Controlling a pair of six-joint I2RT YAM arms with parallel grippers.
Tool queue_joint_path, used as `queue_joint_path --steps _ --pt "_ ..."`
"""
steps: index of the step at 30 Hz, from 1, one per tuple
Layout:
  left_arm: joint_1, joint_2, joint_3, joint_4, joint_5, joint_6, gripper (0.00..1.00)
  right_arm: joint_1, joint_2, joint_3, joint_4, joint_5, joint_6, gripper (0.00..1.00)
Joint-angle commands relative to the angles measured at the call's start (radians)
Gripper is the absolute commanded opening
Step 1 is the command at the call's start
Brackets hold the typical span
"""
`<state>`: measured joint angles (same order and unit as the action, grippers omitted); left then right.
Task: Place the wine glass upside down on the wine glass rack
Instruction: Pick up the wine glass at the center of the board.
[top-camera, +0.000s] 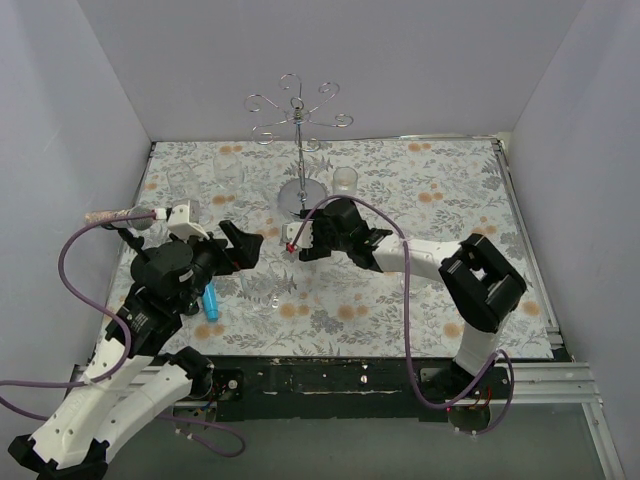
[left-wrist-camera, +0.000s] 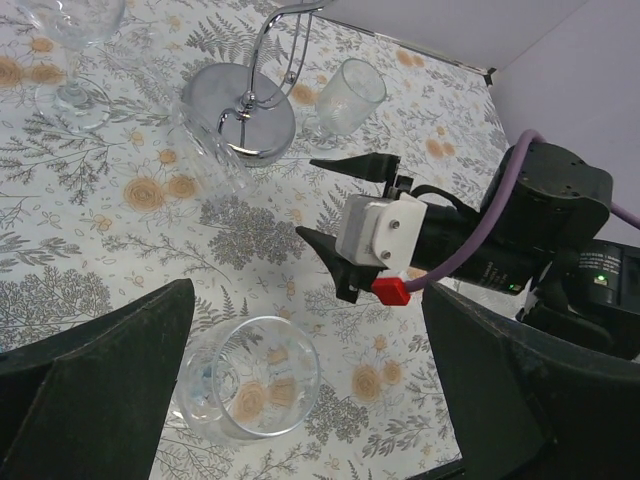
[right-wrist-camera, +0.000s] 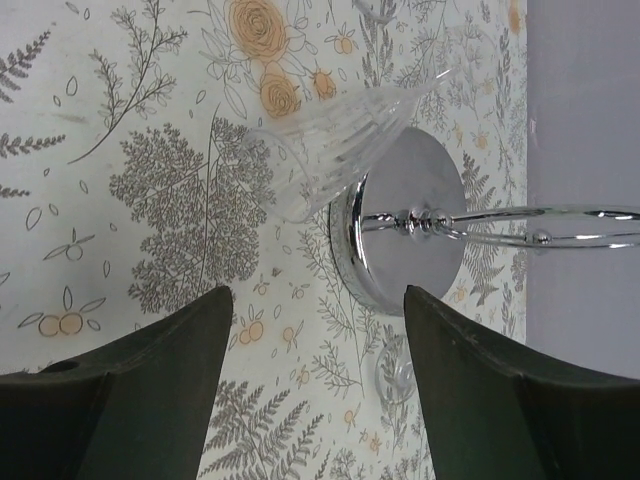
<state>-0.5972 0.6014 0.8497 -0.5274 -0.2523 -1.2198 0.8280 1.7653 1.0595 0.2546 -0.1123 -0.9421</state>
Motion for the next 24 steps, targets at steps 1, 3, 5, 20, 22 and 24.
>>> queue_joint_path --steps 1,3,5,20,22,24 --pt "0.004 -0.029 -0.015 -0.025 -0.027 -0.004 0.98 0.016 0.063 0.095 0.1 0.013 0.037 0.76" --pt "0.004 -0.035 -0.018 -0.026 -0.031 -0.001 0.98 0.017 0.098 0.121 0.11 0.022 0.046 0.75" --pt "0.004 -0.04 -0.018 -0.031 -0.036 0.002 0.98 0.019 0.129 0.149 0.103 0.02 0.052 0.74" --pt "0.004 -0.035 0.006 -0.039 -0.058 0.023 0.98 0.037 0.252 0.195 0.184 0.079 0.066 0.67" --pt "0.005 -0.035 0.008 -0.04 -0.058 0.022 0.98 0.043 0.261 0.192 0.216 0.103 0.063 0.66" --pt "0.005 -0.037 0.008 -0.042 -0.058 0.022 0.98 0.048 0.273 0.192 0.248 0.138 0.055 0.65"
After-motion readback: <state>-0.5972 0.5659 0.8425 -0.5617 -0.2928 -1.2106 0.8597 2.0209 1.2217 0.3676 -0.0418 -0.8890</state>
